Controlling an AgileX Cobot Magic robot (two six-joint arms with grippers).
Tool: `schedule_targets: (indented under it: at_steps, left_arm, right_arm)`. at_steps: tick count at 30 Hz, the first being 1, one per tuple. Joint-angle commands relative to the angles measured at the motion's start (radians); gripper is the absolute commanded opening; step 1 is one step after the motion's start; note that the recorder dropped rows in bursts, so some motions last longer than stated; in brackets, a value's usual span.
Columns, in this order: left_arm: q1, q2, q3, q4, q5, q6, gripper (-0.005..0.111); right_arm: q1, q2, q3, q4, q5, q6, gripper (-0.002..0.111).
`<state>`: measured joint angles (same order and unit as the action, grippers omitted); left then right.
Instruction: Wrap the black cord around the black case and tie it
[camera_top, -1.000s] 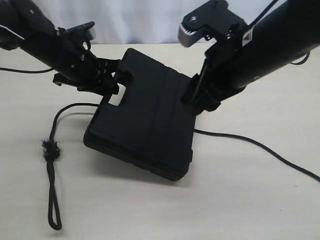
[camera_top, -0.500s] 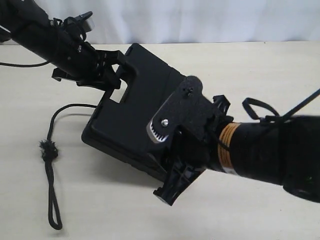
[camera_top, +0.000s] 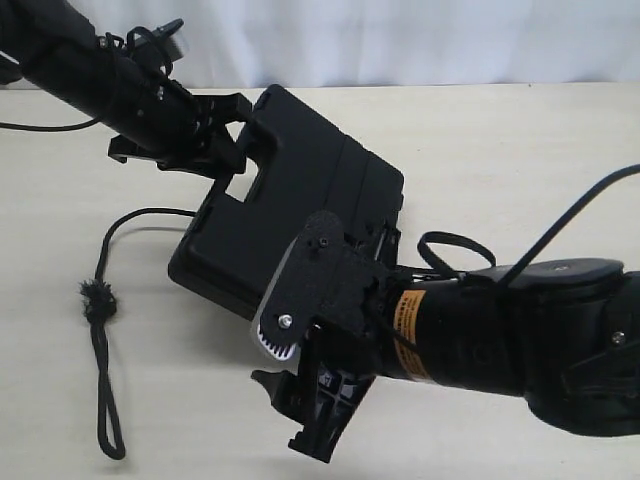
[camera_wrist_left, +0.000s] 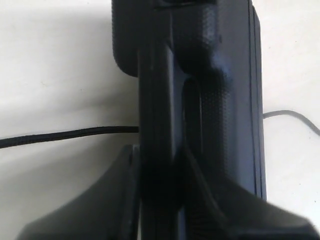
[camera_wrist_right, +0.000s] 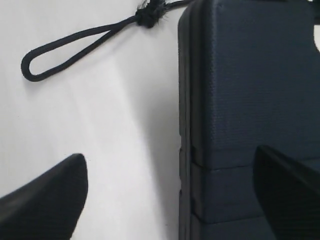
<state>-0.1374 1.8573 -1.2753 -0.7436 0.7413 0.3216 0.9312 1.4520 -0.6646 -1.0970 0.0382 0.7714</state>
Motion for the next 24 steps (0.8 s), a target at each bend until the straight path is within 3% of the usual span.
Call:
schedule_targets:
  at_steps: [1,4,9,13,17,21,24]
  left_arm:
    - [-0.002,-0.020,-0.005,-0.061,0.008,-0.002,0.000]
    - [-0.002,-0.020,-0.005,-0.061,0.006,-0.002,0.000]
    - [-0.002,-0.020,-0.005,-0.061,0.000,-0.002,0.000]
    - [-0.002,-0.020,-0.005,-0.061,0.002,-0.002,0.000]
    - [-0.002,-0.020,-0.005,-0.061,0.007,-0.002,0.000]
    - [-0.002,-0.020,-0.005,-0.061,0.008,-0.002,0.000]
    - [-0.002,-0.020,-0.005,-0.061,0.008,-0.002,0.000]
  right_arm:
    - [0.005,-0.001,-0.034,-0.008,0.078,-0.050,0.084]
    - [0.060,-0.001,-0.079,0.002,0.271,-0.054,0.083]
    - [0.265,-0.001,-0.146,-0.027,0.594,-0.034,0.076]
    - [0.350,0.016,-0.112,-0.152,0.643,0.346,0.076]
    - [0.384,0.097,-0.064,-0.445,0.700,0.751,0.076]
    - [0.386,0.227,-0.057,-0.647,0.789,0.987,0.076]
    - [0.386,0.333,-0.069,-0.647,0.853,1.082,0.076]
